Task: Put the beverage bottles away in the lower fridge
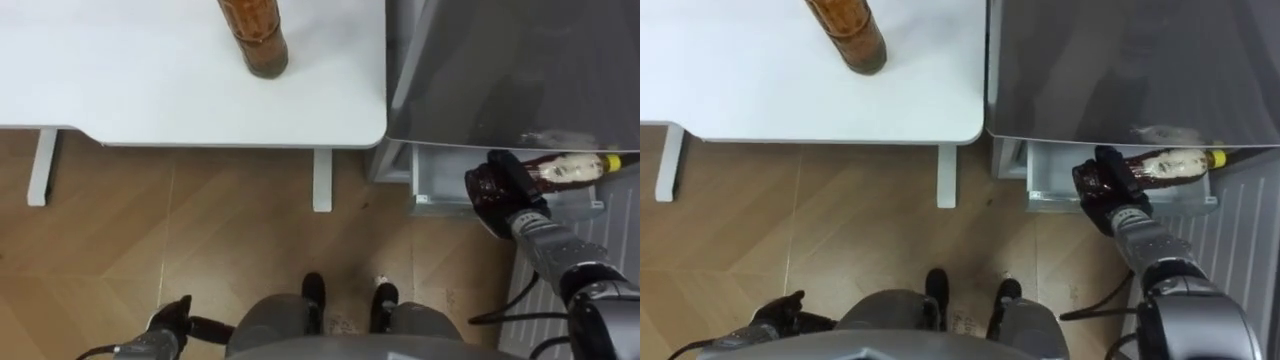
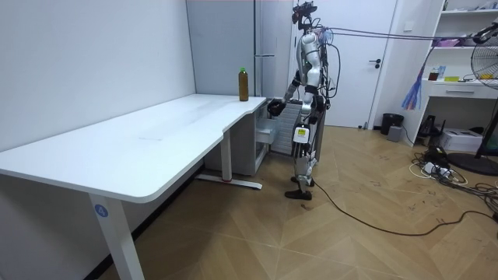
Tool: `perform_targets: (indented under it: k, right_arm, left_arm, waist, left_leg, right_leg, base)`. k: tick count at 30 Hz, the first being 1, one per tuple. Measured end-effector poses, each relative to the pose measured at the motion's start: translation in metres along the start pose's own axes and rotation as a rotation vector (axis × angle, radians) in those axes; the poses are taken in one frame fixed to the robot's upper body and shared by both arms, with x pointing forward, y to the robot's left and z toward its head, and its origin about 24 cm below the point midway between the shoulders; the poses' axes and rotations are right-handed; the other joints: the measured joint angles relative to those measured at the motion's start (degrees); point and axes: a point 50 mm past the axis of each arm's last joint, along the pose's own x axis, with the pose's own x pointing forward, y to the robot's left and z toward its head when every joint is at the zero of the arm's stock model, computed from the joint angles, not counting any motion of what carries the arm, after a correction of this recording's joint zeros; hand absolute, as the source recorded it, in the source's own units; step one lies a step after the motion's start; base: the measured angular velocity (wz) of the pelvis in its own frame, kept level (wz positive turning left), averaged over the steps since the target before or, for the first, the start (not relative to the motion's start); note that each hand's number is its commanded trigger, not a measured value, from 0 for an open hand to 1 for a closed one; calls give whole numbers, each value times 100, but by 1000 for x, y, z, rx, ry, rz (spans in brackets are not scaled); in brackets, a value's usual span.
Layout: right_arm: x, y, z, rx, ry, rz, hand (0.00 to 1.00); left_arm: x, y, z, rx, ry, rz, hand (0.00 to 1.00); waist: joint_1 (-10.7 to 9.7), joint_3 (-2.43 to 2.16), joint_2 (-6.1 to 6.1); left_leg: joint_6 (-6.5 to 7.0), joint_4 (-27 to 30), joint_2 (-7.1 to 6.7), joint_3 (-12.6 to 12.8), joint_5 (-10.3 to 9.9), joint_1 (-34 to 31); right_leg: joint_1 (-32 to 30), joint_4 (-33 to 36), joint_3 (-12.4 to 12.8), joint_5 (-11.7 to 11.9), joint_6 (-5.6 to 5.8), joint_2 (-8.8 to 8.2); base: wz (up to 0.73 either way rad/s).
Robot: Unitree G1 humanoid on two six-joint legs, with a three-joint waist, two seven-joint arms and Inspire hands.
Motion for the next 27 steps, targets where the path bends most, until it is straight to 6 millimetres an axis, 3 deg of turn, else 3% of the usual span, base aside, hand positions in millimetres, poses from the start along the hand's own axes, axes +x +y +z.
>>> perform_targets:
  k: [8,20,27]
  right_arm:
    - [-1,-3,16,30,-40,-58,0]
    - [-1,0,20,29,-49,-60,0]
    - [-1,-1,21,28,-52,-61,0]
  left_arm:
    - [0,0,1,6,1,-1,0]
    - [0,0,1,4,2,-3,0]
    - [0,0,2,5,-4,-14,0]
  waist:
    - [127,8,-9]
    - [225,46,-67]
    - [231,45,-65]
  left_leg:
    - [-2,-34,-35,-39,7,-64]
    - [-1,-24,-52,-79,7,-81]
    - [-1,-22,-57,-78,7,-81]
  right_leg:
    - [-51,-18,-55,-41,12,-32]
    - [-45,-17,-55,-54,24,-35]
    - [-45,-13,-49,-55,25,-35]
  base:
    - [5]
    - [2]
    - [0]
